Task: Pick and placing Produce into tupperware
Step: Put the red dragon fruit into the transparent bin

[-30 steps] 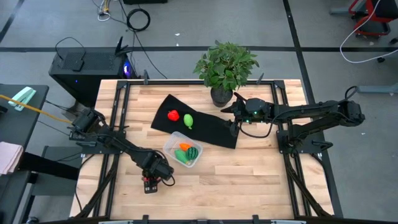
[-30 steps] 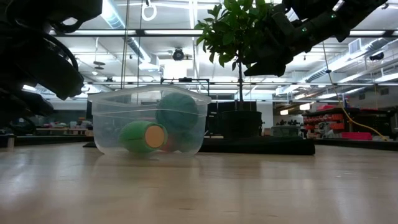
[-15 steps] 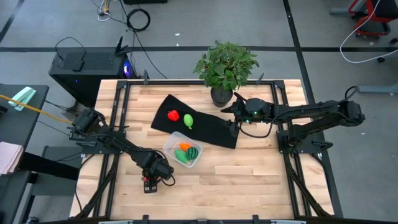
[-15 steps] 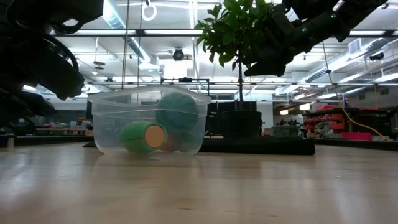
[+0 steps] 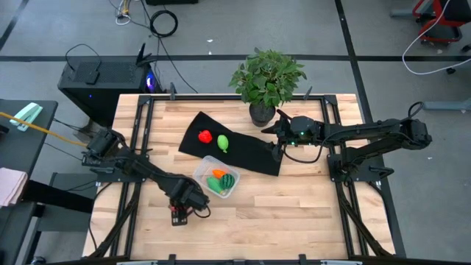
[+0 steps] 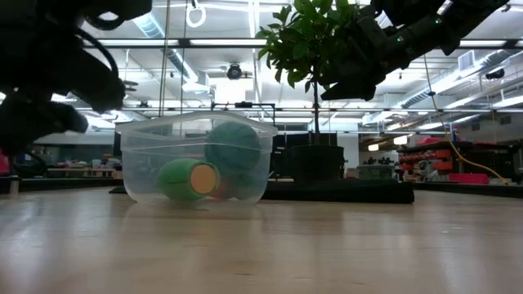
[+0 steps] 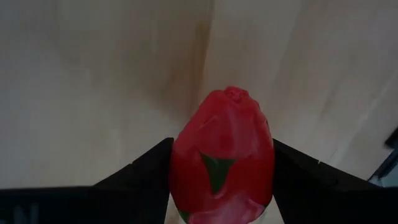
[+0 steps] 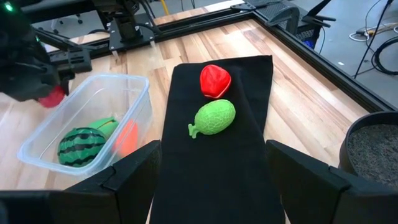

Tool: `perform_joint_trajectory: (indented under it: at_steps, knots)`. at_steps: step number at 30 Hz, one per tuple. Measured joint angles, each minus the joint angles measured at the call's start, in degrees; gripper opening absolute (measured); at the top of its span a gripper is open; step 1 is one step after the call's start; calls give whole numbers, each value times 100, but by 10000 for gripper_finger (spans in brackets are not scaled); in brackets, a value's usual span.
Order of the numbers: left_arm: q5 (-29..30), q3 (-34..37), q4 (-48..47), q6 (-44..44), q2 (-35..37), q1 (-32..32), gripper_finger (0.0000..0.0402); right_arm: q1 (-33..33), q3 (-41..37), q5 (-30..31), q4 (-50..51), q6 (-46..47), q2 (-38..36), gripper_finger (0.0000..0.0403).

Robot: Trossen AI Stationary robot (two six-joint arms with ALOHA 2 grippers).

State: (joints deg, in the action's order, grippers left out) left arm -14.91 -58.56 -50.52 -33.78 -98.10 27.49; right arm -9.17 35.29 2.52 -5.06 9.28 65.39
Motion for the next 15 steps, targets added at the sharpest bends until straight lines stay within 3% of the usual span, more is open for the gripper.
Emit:
perform_joint_trajectory:
  at_steps: [10,15]
  knots:
    - [541,-1061,-1281,498,9,-115,228,0,2,-1,85,20,0,291]
    - [755,-1517,-1673,829,17,-502,228,0,2,-1,83,22,0,291]
